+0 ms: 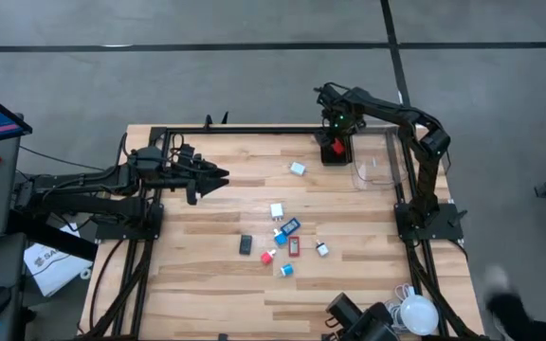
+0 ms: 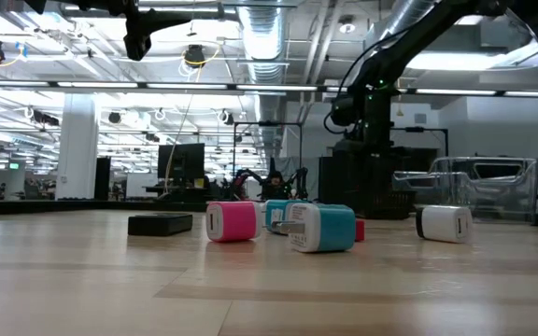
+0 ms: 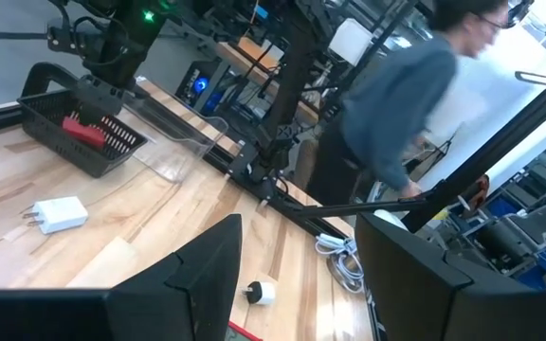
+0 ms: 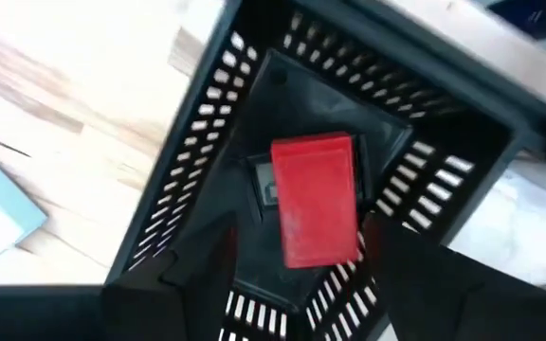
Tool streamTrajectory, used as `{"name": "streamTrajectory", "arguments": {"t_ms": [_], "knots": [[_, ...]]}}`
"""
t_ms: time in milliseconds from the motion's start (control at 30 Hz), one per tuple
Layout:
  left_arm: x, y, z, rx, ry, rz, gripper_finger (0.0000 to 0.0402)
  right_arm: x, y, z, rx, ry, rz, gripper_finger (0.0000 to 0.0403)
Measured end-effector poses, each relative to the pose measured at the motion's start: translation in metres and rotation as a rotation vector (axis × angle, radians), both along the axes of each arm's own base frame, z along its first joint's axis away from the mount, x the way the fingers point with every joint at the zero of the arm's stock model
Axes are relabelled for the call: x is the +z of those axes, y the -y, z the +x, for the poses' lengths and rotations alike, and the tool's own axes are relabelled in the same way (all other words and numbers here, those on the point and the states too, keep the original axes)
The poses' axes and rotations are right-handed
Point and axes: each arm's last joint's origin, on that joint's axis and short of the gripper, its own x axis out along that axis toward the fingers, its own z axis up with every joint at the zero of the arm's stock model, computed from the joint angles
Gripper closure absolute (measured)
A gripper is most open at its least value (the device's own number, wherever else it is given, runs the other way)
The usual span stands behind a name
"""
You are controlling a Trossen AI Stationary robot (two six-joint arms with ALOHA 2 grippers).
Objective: Pick & Place Office items
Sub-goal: Put the blue digital timer into the black bin
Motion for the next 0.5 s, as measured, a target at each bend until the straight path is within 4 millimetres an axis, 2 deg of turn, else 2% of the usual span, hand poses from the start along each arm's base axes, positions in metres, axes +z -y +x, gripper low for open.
{"name": "streamTrajectory", "arguments": {"t_ms": [133, 233, 367, 500], "knots": [[0.000, 0.000, 0.000, 0.000, 0.000, 0.000, 0.0198, 0.017, -0.007, 0.001, 0.025, 0.035, -0.036, 0.0181], [0.000, 0.000, 0.000, -0.001, -0.002, 0.013, 0.0198, 0.040, -0.026, 0.005, 0.079, 0.077, -0.068, 0.0180], [0.000, 0.000, 0.000, 0.001, -0.006, 0.029, 0.0198, 0.070, -0.069, 0.017, 0.174, 0.162, -0.063, 0.0180], [-0.002, 0.000, 0.000, 0.008, -0.022, 0.044, 0.0198, 0.086, -0.125, 0.026, 0.201, 0.229, -0.036, 0.0180]]}}
